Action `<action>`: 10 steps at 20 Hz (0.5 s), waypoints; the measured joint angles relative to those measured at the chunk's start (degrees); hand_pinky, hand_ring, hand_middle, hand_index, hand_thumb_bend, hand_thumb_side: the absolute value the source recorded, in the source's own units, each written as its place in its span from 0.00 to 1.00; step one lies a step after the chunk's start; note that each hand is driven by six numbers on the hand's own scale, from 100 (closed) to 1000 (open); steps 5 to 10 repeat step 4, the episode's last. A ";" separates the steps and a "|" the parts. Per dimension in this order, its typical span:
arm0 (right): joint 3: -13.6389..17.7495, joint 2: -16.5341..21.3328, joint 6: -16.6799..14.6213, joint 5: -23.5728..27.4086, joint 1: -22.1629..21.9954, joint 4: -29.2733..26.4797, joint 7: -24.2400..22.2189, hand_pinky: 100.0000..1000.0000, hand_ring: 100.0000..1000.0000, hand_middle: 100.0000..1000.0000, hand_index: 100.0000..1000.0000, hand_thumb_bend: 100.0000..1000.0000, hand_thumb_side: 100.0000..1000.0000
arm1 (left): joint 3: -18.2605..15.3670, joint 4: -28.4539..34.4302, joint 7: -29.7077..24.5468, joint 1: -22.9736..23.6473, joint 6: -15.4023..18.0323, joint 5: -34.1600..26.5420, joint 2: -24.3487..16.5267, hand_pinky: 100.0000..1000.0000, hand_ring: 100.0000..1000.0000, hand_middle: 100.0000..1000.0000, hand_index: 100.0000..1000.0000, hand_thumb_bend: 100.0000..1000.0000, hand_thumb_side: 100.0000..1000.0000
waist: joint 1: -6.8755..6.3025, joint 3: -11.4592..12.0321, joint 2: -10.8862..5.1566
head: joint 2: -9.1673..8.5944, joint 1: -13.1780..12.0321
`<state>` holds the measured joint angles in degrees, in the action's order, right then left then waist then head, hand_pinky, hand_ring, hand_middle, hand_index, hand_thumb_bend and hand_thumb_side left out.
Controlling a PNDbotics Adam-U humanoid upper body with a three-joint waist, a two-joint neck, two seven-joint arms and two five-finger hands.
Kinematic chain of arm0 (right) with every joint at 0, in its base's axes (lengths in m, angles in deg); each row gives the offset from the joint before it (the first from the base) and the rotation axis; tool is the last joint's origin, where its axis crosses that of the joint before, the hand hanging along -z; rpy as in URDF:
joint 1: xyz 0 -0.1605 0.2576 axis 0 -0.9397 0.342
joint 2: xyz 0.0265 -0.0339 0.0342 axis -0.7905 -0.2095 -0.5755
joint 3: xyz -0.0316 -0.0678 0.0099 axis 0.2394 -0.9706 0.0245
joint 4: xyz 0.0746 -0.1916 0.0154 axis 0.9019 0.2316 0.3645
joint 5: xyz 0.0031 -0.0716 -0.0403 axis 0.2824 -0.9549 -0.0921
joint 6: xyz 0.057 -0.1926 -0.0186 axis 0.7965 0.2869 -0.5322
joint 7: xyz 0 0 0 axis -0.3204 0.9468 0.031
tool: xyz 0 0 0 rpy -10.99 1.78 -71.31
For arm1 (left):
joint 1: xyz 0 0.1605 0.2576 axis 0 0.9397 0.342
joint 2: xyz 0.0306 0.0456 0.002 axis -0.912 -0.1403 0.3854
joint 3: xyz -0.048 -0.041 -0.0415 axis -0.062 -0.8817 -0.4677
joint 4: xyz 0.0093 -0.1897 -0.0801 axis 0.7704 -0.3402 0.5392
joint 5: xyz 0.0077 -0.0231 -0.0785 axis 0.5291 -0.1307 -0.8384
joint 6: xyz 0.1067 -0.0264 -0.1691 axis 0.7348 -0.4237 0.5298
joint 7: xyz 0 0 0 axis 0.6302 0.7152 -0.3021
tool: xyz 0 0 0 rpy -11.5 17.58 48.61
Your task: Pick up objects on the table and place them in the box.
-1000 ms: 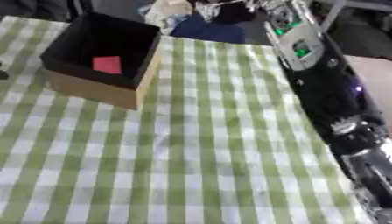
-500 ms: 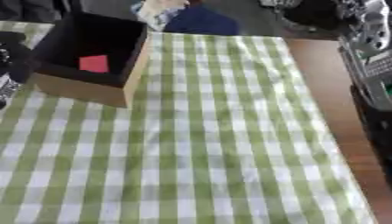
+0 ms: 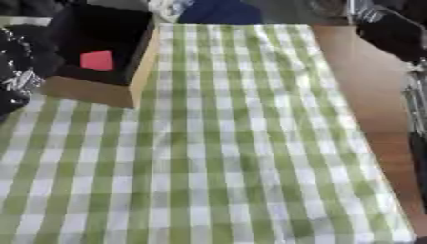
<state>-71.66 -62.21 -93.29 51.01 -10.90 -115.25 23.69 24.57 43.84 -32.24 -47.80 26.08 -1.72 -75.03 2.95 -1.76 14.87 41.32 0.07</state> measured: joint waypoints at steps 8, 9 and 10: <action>0.40 -1.32 -0.23 -0.14 -2.65 -0.82 0.63 0.79 0.66 0.64 0.81 0.00 0.00 | -0.02 -0.19 0.00 0.49 0.00 0.00 0.00 0.69 0.53 0.52 0.73 0.49 0.37 | -0.05 -0.20 0.15 | 0.00 -0.55; 0.40 -1.32 -0.23 -0.14 -2.65 -0.82 0.63 0.79 0.66 0.64 0.81 0.00 0.00 | -0.02 -0.19 0.00 0.49 0.00 0.00 0.00 0.69 0.53 0.52 0.73 0.49 0.37 | -0.05 -0.20 0.15 | 0.00 -0.55; 0.40 -1.32 -0.23 -0.14 -2.65 -0.82 0.63 0.79 0.66 0.64 0.81 0.00 0.00 | -0.02 -0.19 0.00 0.49 0.00 0.00 0.00 0.69 0.53 0.52 0.73 0.49 0.37 | -0.05 -0.20 0.15 | 0.00 -0.55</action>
